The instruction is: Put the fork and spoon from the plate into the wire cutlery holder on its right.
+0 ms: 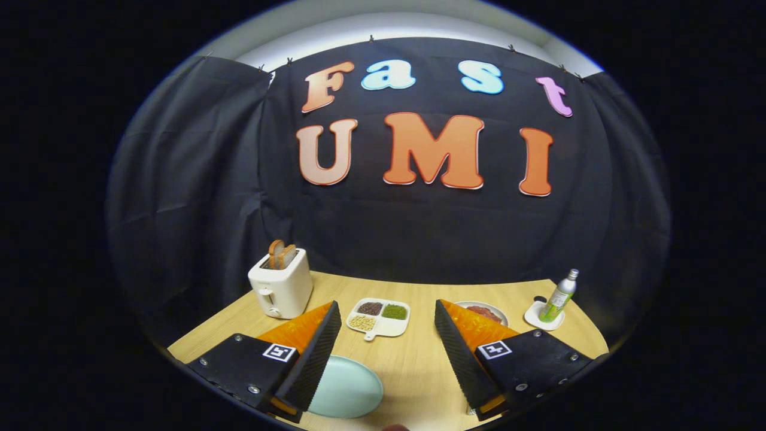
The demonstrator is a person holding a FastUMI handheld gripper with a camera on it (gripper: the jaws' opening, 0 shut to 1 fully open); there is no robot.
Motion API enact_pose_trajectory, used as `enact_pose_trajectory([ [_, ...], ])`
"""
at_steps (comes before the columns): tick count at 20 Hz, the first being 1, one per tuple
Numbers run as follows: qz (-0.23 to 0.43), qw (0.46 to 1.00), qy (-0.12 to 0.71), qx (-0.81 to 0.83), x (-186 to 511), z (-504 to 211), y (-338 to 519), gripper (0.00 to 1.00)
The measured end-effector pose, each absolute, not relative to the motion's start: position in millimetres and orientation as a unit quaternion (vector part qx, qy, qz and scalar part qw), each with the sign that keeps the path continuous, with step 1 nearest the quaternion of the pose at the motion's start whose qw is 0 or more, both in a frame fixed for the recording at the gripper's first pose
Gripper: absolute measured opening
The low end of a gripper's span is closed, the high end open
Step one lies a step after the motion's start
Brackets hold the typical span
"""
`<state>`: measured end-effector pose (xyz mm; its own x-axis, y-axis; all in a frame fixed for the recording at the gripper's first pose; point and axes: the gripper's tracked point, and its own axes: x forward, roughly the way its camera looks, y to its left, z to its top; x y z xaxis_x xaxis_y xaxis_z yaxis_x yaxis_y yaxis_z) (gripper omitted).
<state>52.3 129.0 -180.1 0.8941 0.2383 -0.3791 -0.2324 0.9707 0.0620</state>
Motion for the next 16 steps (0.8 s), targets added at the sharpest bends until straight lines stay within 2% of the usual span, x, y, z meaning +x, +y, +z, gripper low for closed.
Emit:
enact_pose_trajectory([
  [6,0.178,0.949,0.258,0.006,45.6,-220.3,198.9,0.95],
  [11,0.205,0.907,0.367,-0.012,23.4,-278.5,232.3,0.95],
  [16,0.209,0.839,0.5,-0.055,-12.6,-337.5,241.4,0.95],
])
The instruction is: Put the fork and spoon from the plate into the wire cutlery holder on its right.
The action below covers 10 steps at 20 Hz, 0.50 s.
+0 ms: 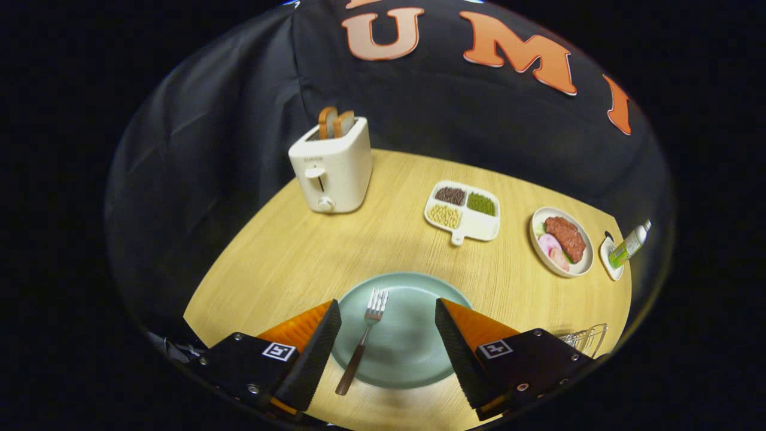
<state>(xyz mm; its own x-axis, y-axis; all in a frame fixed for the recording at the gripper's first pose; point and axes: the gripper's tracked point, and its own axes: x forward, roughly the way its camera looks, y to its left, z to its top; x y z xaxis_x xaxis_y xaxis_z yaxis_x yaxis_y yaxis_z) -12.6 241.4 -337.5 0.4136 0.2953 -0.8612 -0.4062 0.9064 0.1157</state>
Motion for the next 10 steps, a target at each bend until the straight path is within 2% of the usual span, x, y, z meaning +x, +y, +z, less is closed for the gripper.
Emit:
enact_pose_trajectory([
  [5,0.215,0.782,0.582,-0.064,-37.4,-373.4,251.3,0.92],
  [10,0.212,0.73,0.646,-0.07,-55.8,-401.9,256.3,0.77],
])
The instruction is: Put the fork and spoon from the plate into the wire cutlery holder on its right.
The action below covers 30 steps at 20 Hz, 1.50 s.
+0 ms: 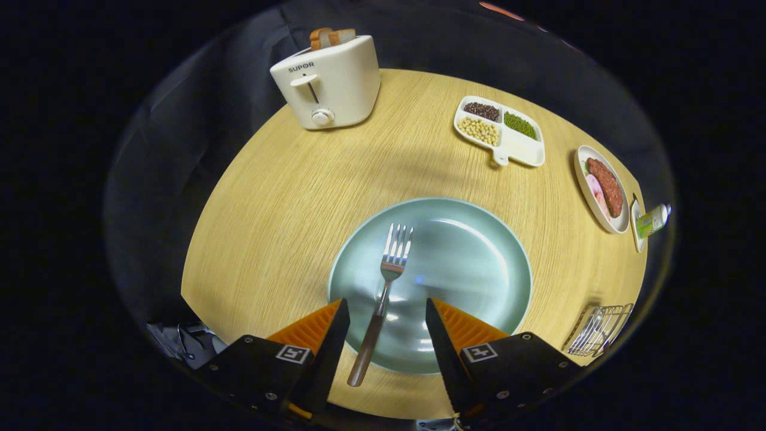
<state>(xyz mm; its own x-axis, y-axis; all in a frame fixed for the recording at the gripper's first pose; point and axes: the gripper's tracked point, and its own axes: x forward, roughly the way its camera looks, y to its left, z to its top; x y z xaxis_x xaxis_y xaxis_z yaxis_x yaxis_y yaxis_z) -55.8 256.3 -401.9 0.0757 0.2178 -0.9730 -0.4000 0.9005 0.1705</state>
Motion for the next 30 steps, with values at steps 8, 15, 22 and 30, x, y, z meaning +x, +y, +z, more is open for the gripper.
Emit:
enact_pose_trajectory([
  [8,0.185,0.688,0.696,-0.09,-71.6,-427.8,253.0,0.4],
  [15,0.175,0.685,0.705,-0.055,-75.3,-431.7,235.8,0.05],
  [22,0.177,0.721,0.669,-0.016,-61.3,-408.0,223.2,0.05],
  [30,0.15,0.758,0.635,0.026,-53.4,-370.0,179.6,0.05],
])
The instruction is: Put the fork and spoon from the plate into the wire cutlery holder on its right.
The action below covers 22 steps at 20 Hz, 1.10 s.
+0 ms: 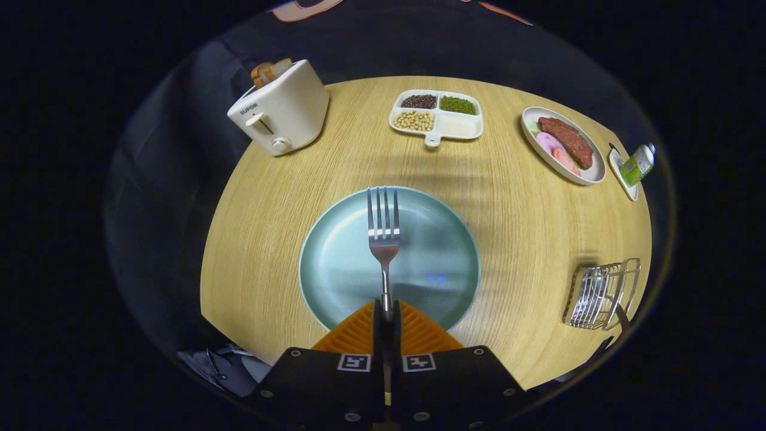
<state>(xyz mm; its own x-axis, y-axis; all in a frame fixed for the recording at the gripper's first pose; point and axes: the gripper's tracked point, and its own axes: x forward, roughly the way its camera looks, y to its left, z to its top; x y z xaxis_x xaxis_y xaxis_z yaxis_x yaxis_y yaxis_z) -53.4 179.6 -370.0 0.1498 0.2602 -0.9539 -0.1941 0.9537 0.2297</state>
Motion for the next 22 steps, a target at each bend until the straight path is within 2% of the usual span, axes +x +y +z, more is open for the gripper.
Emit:
enact_pose_trajectory([
  [9,0.071,0.811,0.579,0.045,-46.9,-320.8,70.9,0.05],
  [16,0.006,0.823,0.565,0.052,-50.5,-313.7,-13.1,0.05],
  [22,-0.015,0.819,0.572,0.045,-67.7,-314.6,-58.4,0.05],
])
